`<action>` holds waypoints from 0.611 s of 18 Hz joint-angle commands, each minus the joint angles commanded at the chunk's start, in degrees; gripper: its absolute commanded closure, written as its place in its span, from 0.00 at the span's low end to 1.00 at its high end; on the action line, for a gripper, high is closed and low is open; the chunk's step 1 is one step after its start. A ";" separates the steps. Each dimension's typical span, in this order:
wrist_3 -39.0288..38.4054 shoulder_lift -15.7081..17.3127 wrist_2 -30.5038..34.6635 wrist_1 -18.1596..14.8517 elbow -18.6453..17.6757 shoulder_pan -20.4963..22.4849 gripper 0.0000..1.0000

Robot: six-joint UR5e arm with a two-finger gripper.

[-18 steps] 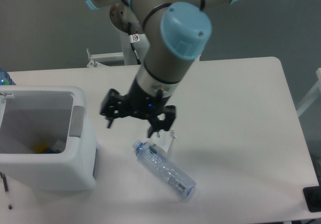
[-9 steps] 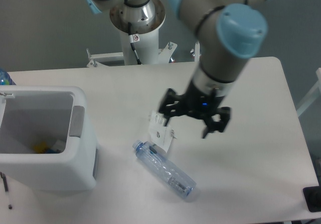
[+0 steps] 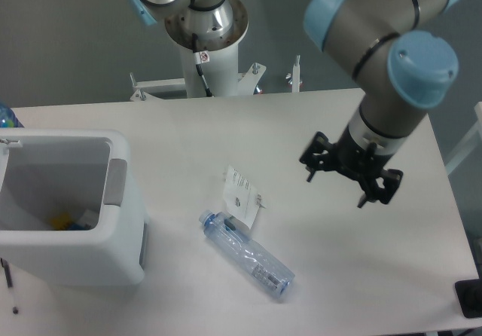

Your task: Open the trash can

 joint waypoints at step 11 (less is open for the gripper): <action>9.30 -0.18 7.20 7.22 -4.83 1.06 0.00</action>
